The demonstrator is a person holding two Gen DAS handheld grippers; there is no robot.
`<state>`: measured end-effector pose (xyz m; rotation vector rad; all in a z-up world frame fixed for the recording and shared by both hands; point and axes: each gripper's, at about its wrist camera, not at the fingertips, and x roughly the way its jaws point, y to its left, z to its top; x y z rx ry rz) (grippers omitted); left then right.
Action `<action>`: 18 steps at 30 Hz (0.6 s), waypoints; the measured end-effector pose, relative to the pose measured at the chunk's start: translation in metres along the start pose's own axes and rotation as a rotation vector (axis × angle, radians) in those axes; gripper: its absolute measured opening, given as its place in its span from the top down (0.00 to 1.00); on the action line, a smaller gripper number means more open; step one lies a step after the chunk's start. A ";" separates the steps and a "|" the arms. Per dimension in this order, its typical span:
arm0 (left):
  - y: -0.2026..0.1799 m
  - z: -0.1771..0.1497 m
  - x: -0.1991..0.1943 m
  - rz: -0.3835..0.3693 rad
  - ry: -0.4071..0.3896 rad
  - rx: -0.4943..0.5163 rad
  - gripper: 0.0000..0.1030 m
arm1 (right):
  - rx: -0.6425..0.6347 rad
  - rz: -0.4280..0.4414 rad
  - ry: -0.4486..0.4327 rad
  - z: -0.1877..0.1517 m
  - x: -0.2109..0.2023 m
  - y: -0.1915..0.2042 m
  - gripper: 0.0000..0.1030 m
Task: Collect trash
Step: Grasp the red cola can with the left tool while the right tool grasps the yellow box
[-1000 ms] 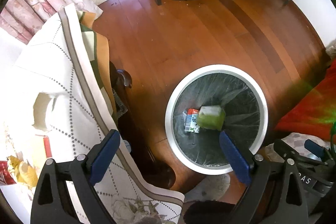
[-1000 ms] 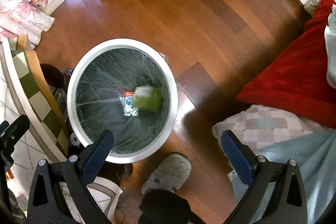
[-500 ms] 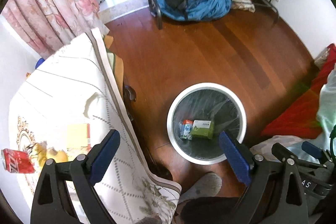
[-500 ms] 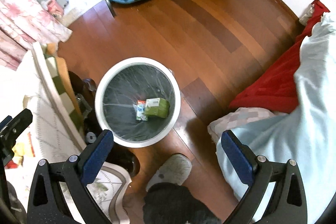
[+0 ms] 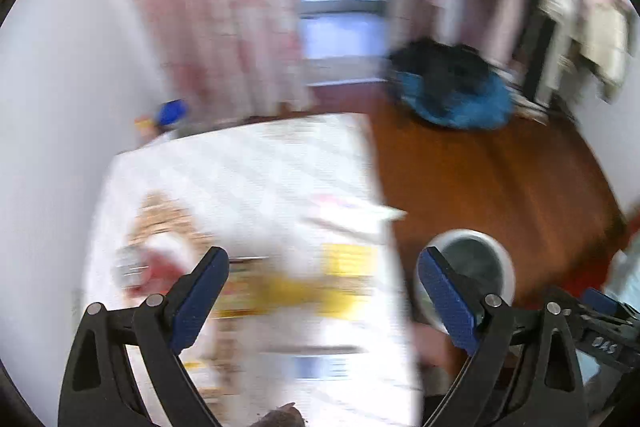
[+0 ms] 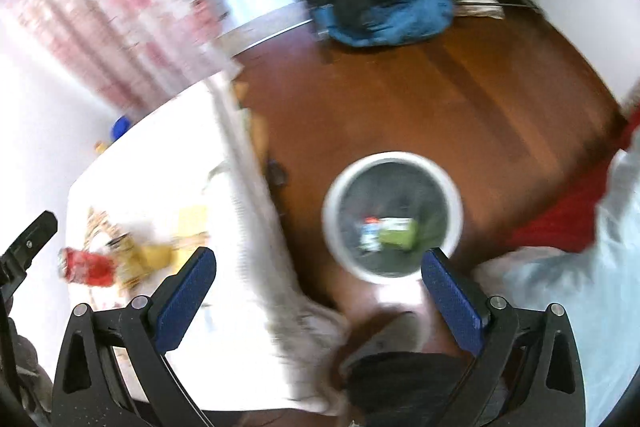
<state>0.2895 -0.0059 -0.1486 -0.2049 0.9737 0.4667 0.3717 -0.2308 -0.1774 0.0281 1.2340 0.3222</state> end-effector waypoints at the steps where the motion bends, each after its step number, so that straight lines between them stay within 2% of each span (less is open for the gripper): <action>1: 0.020 -0.002 0.001 0.037 0.000 -0.023 0.06 | -0.021 0.015 0.012 0.000 0.009 0.023 0.00; 3: 0.063 -0.009 0.011 0.111 0.022 -0.078 0.06 | -0.043 0.036 0.038 -0.002 0.027 0.057 0.00; 7: 0.126 -0.026 0.041 0.178 0.094 -0.176 0.06 | -0.073 0.066 0.123 -0.006 0.078 0.114 0.00; 11: 0.150 -0.038 0.064 0.192 0.148 -0.207 0.06 | -0.092 0.032 0.191 -0.011 0.123 0.146 0.00; 14: 0.157 -0.043 0.083 0.183 0.183 -0.204 0.06 | -0.091 0.000 0.226 -0.013 0.146 0.150 0.01; 18: 0.159 -0.045 0.107 0.169 0.212 -0.195 0.07 | -0.087 -0.026 0.259 -0.008 0.172 0.151 0.08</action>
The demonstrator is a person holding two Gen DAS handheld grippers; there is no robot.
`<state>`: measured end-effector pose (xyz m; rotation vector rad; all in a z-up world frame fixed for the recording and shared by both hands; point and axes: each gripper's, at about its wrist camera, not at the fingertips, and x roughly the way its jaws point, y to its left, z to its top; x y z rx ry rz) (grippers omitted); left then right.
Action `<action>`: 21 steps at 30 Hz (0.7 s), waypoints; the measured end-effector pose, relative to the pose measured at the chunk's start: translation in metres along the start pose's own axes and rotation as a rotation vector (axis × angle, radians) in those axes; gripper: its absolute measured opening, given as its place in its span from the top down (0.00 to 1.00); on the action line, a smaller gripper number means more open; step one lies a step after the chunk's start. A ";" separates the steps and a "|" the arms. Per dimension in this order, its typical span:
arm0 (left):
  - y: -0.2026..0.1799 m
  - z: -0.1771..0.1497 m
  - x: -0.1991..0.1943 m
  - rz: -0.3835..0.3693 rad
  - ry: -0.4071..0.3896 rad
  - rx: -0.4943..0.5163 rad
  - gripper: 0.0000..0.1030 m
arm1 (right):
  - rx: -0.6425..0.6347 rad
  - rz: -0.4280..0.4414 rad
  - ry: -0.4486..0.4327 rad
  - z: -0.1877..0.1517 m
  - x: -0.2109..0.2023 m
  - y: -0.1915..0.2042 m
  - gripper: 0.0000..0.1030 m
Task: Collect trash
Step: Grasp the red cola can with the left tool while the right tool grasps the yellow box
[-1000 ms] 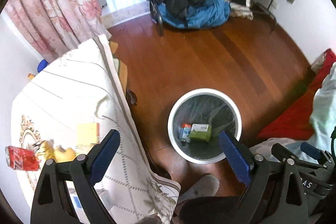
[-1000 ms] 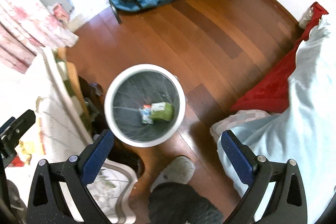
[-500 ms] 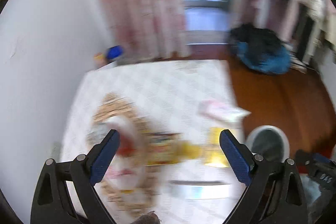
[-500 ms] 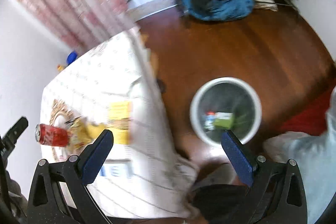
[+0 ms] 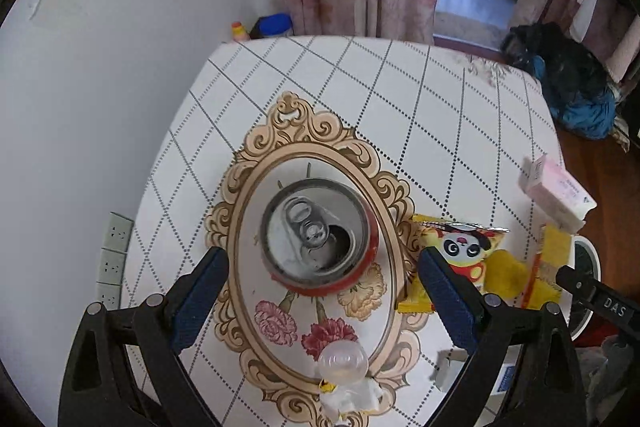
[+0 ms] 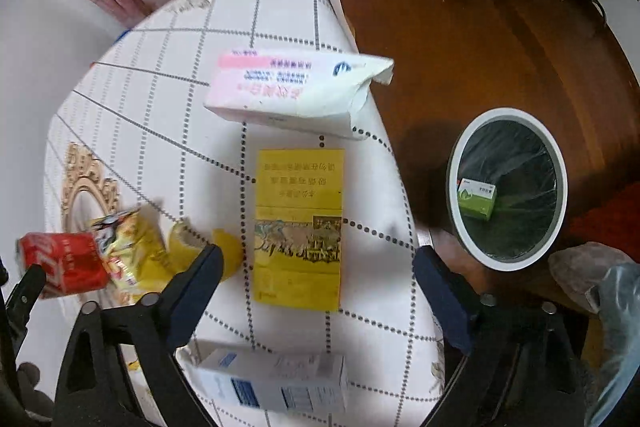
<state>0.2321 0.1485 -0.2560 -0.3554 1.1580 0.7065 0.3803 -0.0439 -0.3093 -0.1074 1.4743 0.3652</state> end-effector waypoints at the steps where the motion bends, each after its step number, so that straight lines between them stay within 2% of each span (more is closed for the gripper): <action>1: 0.000 0.000 0.002 -0.001 0.002 0.002 0.07 | 0.004 0.000 0.007 0.001 0.005 0.000 0.10; 5: -0.004 0.004 0.012 -0.019 -0.001 0.021 0.07 | 0.004 -0.007 0.024 0.004 0.020 0.004 0.13; 7: -0.006 0.005 0.015 -0.022 -0.004 0.030 0.07 | 0.004 -0.012 0.034 0.006 0.027 0.007 0.20; 9: -0.008 0.006 0.017 -0.023 -0.005 0.039 0.08 | 0.002 -0.017 0.039 0.007 0.032 0.009 0.22; 13: -0.009 0.005 0.022 -0.018 -0.005 0.052 0.16 | -0.032 -0.047 0.018 0.007 0.034 0.019 0.26; 15: -0.008 0.005 0.025 -0.011 -0.004 0.058 0.25 | -0.039 -0.063 0.013 0.007 0.033 0.021 0.29; 17: -0.007 0.004 0.029 -0.009 0.004 0.057 0.40 | -0.062 -0.093 -0.006 0.005 0.032 0.024 0.37; 18: -0.006 0.003 0.030 -0.009 0.003 0.056 0.40 | -0.072 -0.102 -0.013 0.005 0.030 0.028 0.42; 21: -0.002 0.003 0.029 -0.018 -0.010 0.049 0.40 | -0.088 -0.111 -0.020 0.004 0.028 0.031 0.42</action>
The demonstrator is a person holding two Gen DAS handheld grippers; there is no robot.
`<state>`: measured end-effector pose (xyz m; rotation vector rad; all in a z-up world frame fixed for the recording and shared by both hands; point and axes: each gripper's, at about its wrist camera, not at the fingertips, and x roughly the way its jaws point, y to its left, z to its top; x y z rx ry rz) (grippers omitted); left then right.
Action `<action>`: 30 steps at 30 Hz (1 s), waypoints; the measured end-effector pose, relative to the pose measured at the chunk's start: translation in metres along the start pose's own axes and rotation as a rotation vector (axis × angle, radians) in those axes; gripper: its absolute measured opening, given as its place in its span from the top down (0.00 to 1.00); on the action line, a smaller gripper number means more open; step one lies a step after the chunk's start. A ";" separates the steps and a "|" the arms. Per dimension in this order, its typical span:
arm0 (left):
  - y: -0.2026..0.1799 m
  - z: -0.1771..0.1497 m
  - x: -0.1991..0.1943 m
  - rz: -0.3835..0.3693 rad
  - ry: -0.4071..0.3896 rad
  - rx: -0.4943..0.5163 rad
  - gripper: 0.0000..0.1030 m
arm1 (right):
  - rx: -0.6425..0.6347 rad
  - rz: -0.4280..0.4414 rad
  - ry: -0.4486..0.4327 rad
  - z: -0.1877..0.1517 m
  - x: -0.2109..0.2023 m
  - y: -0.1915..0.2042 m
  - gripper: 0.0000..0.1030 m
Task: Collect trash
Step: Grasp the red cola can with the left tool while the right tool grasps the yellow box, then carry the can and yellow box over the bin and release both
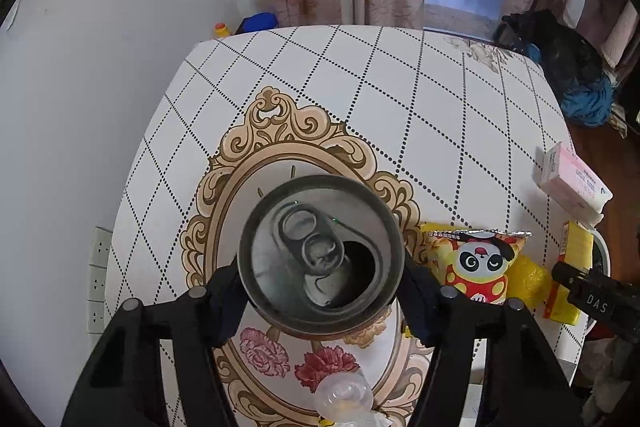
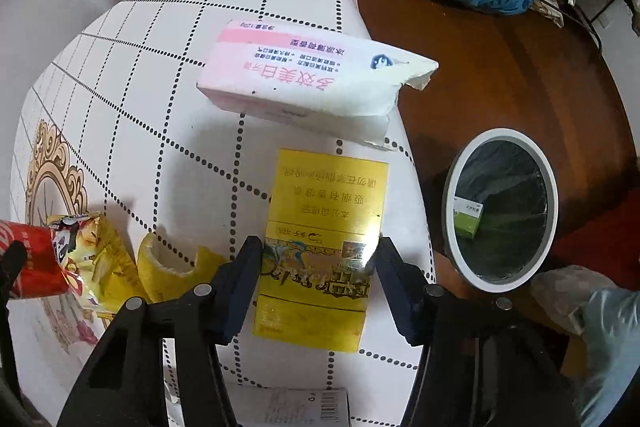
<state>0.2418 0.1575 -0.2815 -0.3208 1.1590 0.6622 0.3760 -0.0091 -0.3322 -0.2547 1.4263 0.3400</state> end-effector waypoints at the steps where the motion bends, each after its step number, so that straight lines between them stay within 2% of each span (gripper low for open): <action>1: 0.000 -0.001 0.000 0.003 -0.003 0.001 0.40 | -0.004 -0.001 -0.003 -0.001 0.000 0.000 0.42; 8: 0.003 -0.002 -0.007 0.022 -0.032 0.009 0.40 | -0.013 0.018 -0.007 -0.003 -0.001 -0.002 0.43; 15: 0.008 -0.002 -0.039 0.041 -0.102 0.016 0.40 | -0.031 0.078 -0.053 -0.013 -0.023 0.002 0.43; 24: 0.000 -0.002 -0.094 0.016 -0.198 0.028 0.40 | -0.094 0.121 -0.196 -0.024 -0.090 0.003 0.43; 30: -0.025 -0.008 -0.135 -0.035 -0.261 0.057 0.40 | -0.114 0.111 -0.291 -0.033 -0.136 -0.026 0.43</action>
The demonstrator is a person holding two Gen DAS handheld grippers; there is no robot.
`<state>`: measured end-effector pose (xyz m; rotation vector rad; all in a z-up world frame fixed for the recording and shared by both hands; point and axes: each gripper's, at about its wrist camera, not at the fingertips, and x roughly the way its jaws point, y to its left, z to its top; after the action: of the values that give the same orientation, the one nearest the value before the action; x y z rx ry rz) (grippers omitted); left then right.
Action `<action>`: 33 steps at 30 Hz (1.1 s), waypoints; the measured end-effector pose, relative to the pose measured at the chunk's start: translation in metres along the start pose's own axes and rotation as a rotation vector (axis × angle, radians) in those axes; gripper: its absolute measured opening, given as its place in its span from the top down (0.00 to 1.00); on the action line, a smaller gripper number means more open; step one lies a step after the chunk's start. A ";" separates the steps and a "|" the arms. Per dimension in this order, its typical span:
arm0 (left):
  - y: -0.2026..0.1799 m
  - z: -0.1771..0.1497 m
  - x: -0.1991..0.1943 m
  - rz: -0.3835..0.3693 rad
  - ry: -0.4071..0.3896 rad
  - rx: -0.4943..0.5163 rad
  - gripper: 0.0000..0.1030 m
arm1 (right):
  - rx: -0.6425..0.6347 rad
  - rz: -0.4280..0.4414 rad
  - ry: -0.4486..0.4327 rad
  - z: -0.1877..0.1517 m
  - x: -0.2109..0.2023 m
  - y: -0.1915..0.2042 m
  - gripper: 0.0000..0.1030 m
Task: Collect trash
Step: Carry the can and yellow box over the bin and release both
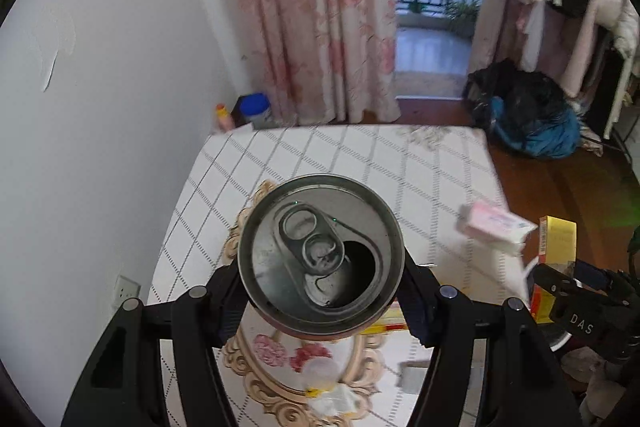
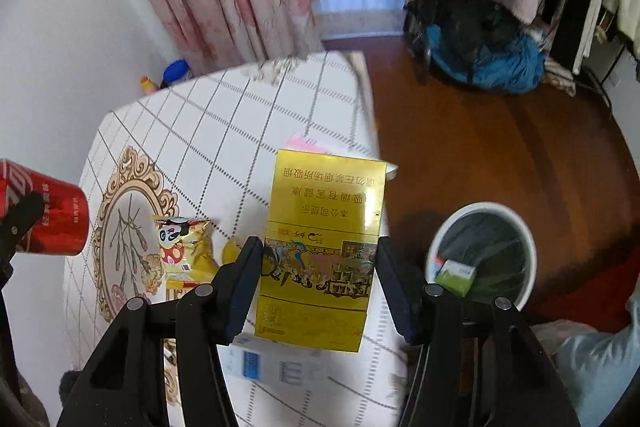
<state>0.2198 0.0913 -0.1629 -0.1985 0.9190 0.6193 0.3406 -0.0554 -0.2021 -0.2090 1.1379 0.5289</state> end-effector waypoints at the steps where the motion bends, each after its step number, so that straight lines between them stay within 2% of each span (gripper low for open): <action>1: -0.006 0.001 -0.005 -0.011 -0.007 0.007 0.40 | 0.001 -0.007 -0.019 -0.001 -0.011 -0.010 0.43; 6: -0.054 0.003 -0.027 -0.077 -0.040 0.061 0.40 | 0.042 -0.040 -0.053 -0.006 -0.039 -0.059 0.43; 10: -0.100 0.002 -0.034 -0.134 -0.043 0.113 0.40 | 0.097 -0.102 -0.060 -0.021 -0.053 -0.119 0.43; 15: -0.178 -0.006 -0.028 -0.212 -0.018 0.208 0.40 | 0.170 -0.170 -0.017 -0.043 -0.045 -0.193 0.43; 19: -0.242 -0.019 -0.010 -0.257 0.024 0.289 0.40 | 0.233 -0.218 0.074 -0.063 -0.008 -0.260 0.43; 21: -0.274 -0.028 0.006 -0.271 0.055 0.332 0.40 | 0.251 -0.229 0.110 -0.073 0.010 -0.281 0.43; 26: -0.339 -0.050 0.059 -0.289 0.166 0.407 0.40 | 0.315 -0.212 0.217 -0.091 0.074 -0.339 0.43; 33: -0.400 -0.076 0.136 -0.326 0.335 0.445 0.40 | 0.382 -0.163 0.313 -0.111 0.145 -0.382 0.43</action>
<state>0.4603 -0.2075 -0.3549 -0.0481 1.2910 0.0691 0.4876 -0.3875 -0.4199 -0.0508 1.4881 0.1285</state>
